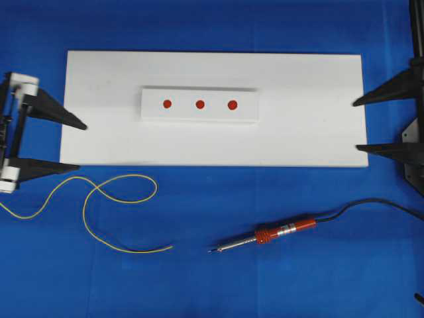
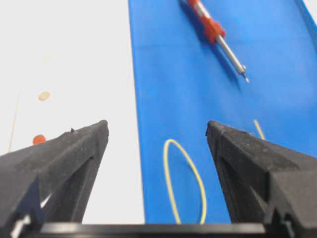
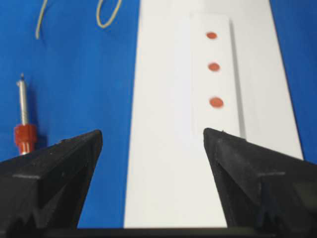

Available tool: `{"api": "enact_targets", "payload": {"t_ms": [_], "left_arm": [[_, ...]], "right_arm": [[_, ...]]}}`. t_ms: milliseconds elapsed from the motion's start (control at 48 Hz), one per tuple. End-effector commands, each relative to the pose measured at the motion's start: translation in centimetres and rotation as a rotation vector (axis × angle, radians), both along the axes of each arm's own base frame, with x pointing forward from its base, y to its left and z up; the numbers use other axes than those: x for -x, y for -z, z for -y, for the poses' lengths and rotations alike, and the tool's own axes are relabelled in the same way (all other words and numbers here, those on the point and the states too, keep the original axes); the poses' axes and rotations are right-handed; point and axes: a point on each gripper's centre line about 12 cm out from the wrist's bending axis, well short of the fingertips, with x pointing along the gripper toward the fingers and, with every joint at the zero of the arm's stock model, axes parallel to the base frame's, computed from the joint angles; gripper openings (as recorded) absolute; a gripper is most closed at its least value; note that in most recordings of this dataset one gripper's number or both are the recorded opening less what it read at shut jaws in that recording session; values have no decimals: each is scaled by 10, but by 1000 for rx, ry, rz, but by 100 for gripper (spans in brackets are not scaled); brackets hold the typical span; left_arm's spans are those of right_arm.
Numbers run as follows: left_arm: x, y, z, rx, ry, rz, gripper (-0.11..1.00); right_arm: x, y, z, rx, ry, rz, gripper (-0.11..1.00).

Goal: Touch the tip of the soldering iron to the tip of the solder at the mark.

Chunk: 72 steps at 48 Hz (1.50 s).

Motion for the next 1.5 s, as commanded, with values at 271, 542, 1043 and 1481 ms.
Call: {"api": "enact_targets", "payload": {"t_ms": [271, 542, 1043, 1481], "left_arm": [[35, 16, -7, -1, -18, 74, 74], [42, 30, -8, 2, -20, 35, 74], [43, 33, -8, 4, -19, 10, 74], [43, 33, -8, 6, -21, 10, 74]], "right_arm": [[9, 29, -1, -12, -9, 56, 75], [6, 43, -3, -32, -18, 66, 75], [5, 46, -3, -37, -17, 54, 74], [5, 46, -3, -37, -16, 49, 74]]}}
